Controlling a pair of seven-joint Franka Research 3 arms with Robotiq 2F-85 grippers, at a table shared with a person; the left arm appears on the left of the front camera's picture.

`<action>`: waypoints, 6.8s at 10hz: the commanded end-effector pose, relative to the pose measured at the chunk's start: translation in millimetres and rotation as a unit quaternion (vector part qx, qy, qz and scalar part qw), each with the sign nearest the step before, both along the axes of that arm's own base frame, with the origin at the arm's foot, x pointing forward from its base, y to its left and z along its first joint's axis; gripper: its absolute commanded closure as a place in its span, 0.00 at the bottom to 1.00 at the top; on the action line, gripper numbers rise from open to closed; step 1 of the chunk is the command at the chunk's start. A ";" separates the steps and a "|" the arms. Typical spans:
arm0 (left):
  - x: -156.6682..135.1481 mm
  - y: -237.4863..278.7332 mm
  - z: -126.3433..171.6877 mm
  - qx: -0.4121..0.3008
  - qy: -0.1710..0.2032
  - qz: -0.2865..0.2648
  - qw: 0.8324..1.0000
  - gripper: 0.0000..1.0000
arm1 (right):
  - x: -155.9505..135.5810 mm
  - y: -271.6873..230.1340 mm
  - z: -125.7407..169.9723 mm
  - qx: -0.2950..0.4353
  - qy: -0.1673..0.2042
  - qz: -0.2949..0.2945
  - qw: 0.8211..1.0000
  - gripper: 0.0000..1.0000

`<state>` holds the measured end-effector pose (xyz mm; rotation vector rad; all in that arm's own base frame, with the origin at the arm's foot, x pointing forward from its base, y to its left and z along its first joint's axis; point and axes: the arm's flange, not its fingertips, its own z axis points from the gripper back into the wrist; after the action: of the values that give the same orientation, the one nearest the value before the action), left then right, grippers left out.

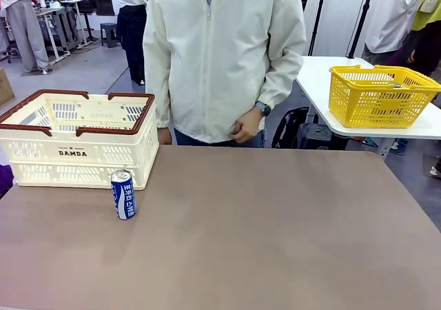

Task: Place the drinks into the Shopping basket.
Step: Pick up one drink and place it into the Shopping basket.

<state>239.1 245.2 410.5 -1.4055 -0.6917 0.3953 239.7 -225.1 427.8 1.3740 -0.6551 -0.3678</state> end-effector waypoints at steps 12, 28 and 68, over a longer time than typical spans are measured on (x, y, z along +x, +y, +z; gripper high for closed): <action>28.9 -354.9 115.6 0.690 0.049 0.088 0.717 0.00 | -1.0 -1.9 3.5 -0.006 -0.003 0.007 1.000 0.00; 146.8 -365.3 54.9 0.635 0.190 -0.116 0.739 0.00 | -1.0 -1.9 3.5 -0.006 -0.003 0.007 1.000 0.00; 312.6 -270.0 160.8 0.554 0.220 0.007 0.803 1.00 | -30.4 -33.0 23.9 0.158 0.007 -0.033 0.987 0.00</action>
<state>543.6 -15.6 557.6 -0.2390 -0.4613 0.2581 211.9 -261.4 452.1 1.6547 -0.6329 -0.5469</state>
